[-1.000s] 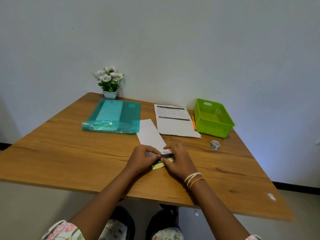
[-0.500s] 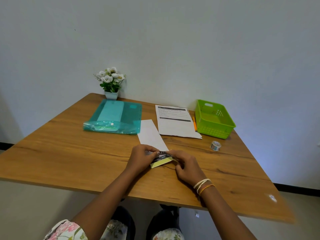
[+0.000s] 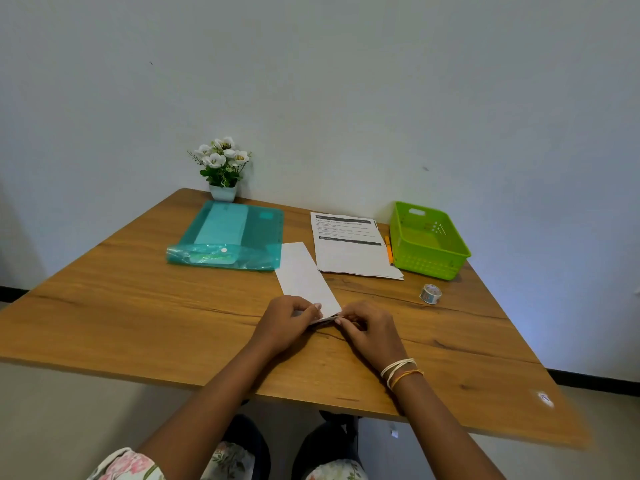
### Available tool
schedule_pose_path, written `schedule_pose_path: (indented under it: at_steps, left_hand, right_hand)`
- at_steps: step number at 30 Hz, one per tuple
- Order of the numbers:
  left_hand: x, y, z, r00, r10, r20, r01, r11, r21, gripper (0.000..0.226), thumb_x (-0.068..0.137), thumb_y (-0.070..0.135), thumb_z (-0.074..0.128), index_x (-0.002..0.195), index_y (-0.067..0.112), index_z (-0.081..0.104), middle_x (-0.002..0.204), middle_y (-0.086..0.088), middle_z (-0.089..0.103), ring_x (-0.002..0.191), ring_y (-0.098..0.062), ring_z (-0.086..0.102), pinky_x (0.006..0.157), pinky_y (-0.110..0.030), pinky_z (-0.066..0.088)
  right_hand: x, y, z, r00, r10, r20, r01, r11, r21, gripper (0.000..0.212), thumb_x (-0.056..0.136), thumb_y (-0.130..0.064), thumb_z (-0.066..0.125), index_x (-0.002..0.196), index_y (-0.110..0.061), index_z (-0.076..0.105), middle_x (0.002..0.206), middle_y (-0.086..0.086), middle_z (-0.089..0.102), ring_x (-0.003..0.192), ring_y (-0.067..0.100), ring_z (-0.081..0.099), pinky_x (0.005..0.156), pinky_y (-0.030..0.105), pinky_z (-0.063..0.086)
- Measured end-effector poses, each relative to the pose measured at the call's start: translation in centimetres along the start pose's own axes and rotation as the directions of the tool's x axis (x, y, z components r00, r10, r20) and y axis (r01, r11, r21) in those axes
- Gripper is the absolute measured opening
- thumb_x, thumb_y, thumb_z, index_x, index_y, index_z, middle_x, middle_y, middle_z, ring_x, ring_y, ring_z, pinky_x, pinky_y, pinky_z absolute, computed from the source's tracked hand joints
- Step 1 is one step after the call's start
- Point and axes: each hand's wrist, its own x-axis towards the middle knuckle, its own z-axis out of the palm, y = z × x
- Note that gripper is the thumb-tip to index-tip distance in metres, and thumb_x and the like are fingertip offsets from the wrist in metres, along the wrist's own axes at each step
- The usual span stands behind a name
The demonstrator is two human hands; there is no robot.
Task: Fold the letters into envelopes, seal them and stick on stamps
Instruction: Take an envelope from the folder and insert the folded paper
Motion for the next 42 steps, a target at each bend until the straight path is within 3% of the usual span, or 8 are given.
schedule_pose_path:
  at_steps: [6,15,18,26,32,36,39,42]
  left_hand:
    - [-0.2,0.4,0.0,1.000,0.002,0.009,-0.003,0.998,0.067,0.018,0.085,0.034,0.068,0.096,0.021,0.076,0.103,0.009,0.070,0.098,-0.007,0.060,0.087,-0.027,0.052]
    - [-0.9,0.1,-0.1,0.994,0.101,0.048,-0.108,0.976,0.189,0.016,0.086,0.023,0.067,0.099,0.029,0.074,0.118,0.011,0.067,0.114,-0.003,0.056,0.099,-0.027,0.046]
    - [-1.1,-0.2,0.0,0.995,0.092,0.028,-0.096,0.965,0.245,0.019,0.088,0.028,0.064,0.105,0.032,0.072,0.128,0.012,0.062,0.125,-0.006,0.050,0.104,-0.035,0.044]
    - [-1.5,-0.1,0.5,0.996,0.090,0.013,-0.089,0.939,0.332,0.024,0.092,0.031,0.059,0.114,0.034,0.068,0.134,0.012,0.058,0.127,-0.009,0.049,0.103,-0.034,0.042]
    - [-1.7,-0.1,0.5,0.993,0.120,-0.016,-0.106,0.929,0.354,0.025,0.092,0.030,0.059,0.115,0.034,0.067,0.132,0.013,0.059,0.127,-0.007,0.048,0.104,-0.032,0.041]
    - [-2.2,0.1,0.5,0.968,0.240,-0.070,-0.188,0.885,0.427,0.031,0.090,0.040,0.058,0.119,0.030,0.066,0.131,0.009,0.060,0.123,-0.006,0.051,0.101,-0.026,0.039]
    - [-2.8,0.5,0.6,0.909,0.411,-0.073,-0.327,0.810,0.486,0.044,0.085,0.048,0.060,0.121,0.024,0.064,0.126,0.004,0.063,0.117,-0.009,0.055,0.097,-0.025,0.042]
    - [-3.0,0.5,0.6,0.883,0.447,-0.144,-0.307,0.781,0.544,0.041,0.084,0.037,0.067,0.120,0.016,0.064,0.120,-0.004,0.066,0.111,-0.018,0.062,0.089,-0.028,0.050]
  right_hand:
    - [0.4,-0.5,0.4,0.993,0.113,0.029,-0.114,0.992,0.047,0.018,0.081,-0.032,0.072,0.098,-0.029,0.066,0.089,-0.014,0.064,0.080,-0.001,0.059,0.067,0.013,0.051]
    - [0.3,-0.8,0.8,0.994,0.084,0.063,-0.074,0.985,-0.157,0.016,0.086,-0.033,0.066,0.096,-0.024,0.074,0.097,-0.008,0.062,0.088,0.003,0.053,0.071,0.015,0.046]
    - [0.2,-1.5,1.3,0.981,0.195,-0.012,-0.194,0.963,-0.188,0.017,0.086,-0.033,0.065,0.097,-0.023,0.074,0.098,-0.005,0.061,0.090,0.007,0.053,0.072,0.016,0.043]
    - [3.8,-3.5,1.3,0.739,0.666,0.096,-0.650,0.744,-0.158,0.021,0.074,-0.023,0.073,0.089,-0.009,0.069,0.088,0.007,0.068,0.079,0.022,0.061,0.060,0.025,0.045]
    - [5.8,-3.8,0.6,0.584,0.785,0.209,-0.796,0.604,-0.045,0.049,0.066,-0.022,0.086,0.105,-0.006,0.061,0.103,0.012,0.066,0.094,0.027,0.065,0.069,0.031,0.052]
    - [5.7,-4.6,0.3,0.540,0.784,0.305,-0.835,0.546,0.074,0.029,0.075,-0.018,0.080,0.095,-0.006,0.065,0.080,0.008,0.066,0.063,0.016,0.059,0.054,0.023,0.048]
    - [5.3,-5.4,0.0,0.564,0.739,0.369,-0.820,0.450,0.353,0.017,0.077,-0.008,0.076,0.090,-0.001,0.068,0.075,0.011,0.066,0.066,0.019,0.063,0.063,0.028,0.057]
    - [5.2,-5.9,-0.3,0.690,0.665,0.285,-0.706,0.532,0.468,0.011,0.078,-0.010,0.075,0.085,-0.005,0.069,0.075,0.008,0.066,0.066,0.018,0.062,0.059,0.028,0.053]
